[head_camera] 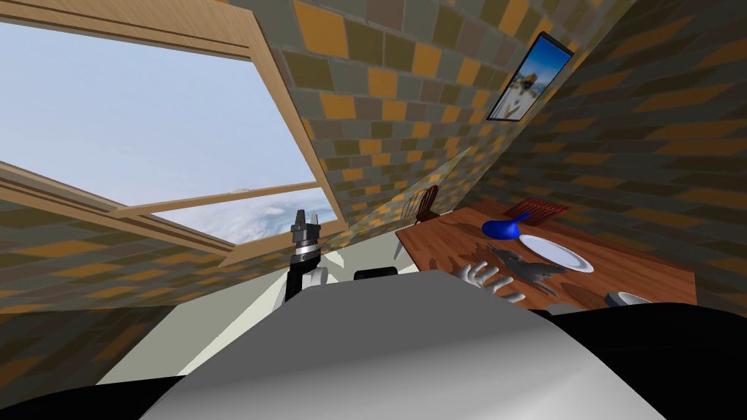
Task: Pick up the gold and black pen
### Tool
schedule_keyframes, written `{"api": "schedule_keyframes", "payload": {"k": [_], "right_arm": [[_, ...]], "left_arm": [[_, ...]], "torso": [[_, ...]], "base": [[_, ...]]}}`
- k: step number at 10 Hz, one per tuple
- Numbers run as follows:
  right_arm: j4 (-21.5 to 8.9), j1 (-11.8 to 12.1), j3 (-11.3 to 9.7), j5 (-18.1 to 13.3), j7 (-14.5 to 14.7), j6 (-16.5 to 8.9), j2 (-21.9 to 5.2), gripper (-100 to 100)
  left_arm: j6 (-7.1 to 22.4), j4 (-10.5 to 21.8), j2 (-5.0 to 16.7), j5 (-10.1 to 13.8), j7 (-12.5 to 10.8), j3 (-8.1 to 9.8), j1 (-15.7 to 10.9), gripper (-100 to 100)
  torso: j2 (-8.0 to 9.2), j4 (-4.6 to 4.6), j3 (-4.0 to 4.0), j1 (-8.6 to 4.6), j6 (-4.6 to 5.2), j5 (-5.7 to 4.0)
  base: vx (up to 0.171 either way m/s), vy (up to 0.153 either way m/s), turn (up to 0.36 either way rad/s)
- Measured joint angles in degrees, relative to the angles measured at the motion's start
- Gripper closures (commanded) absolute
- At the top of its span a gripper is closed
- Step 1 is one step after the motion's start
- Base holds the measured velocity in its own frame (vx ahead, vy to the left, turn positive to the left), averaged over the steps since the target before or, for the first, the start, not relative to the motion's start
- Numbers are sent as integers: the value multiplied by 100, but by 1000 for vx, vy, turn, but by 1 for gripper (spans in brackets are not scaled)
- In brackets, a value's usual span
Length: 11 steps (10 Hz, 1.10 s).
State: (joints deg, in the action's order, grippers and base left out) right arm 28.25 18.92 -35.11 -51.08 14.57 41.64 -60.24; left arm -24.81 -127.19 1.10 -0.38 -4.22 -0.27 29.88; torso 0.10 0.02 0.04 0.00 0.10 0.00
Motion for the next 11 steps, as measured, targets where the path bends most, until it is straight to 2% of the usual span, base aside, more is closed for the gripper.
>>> {"api": "schedule_keyframes", "payload": {"k": [1,2,6,7,8,9,10,11], "right_arm": [[-34,3,-9,5,31,-61,96,-100],[-34,6,-9,6,35,-78,104,100],[-31,9,-12,6,34,-66,106,100],[-31,9,-12,6,34,-66,106,0],[-31,9,-11,6,34,-66,106,100],[114,44,-24,-9,-48,-56,-29,100],[96,33,1,-4,-53,19,-116,100],[86,31,5,-3,-45,40,-125,0]], "left_arm": [[0,0,0,0,0,0,0,0],[0,0,0,0,0,0,0,0],[0,0,0,0,0,0,0,0],[0,0,0,0,0,0,0,0],[0,0,0,0,0,0,0,0],[0,0,-1,0,0,0,0,0],[0,0,-1,0,0,-1,0,0],[0,0,-1,0,0,-1,0,0]], "torso": [[2,1,1,-7,0,-1],[1,0,1,2,1,1],[-1,2,1,-7,-3,-5],[-1,2,1,-8,-3,-5],[0,2,1,-8,-3,-5],[-2,2,0,2,-3,0],[-5,1,-2,16,-2,2],[-3,1,-1,8,-2,-2]], "base": [[-2,-31,14],[0,-6,-1],[0,0,0],[0,0,0],[3,31,-49],[12,64,-52],[7,31,-12],[1,6,1]]}}
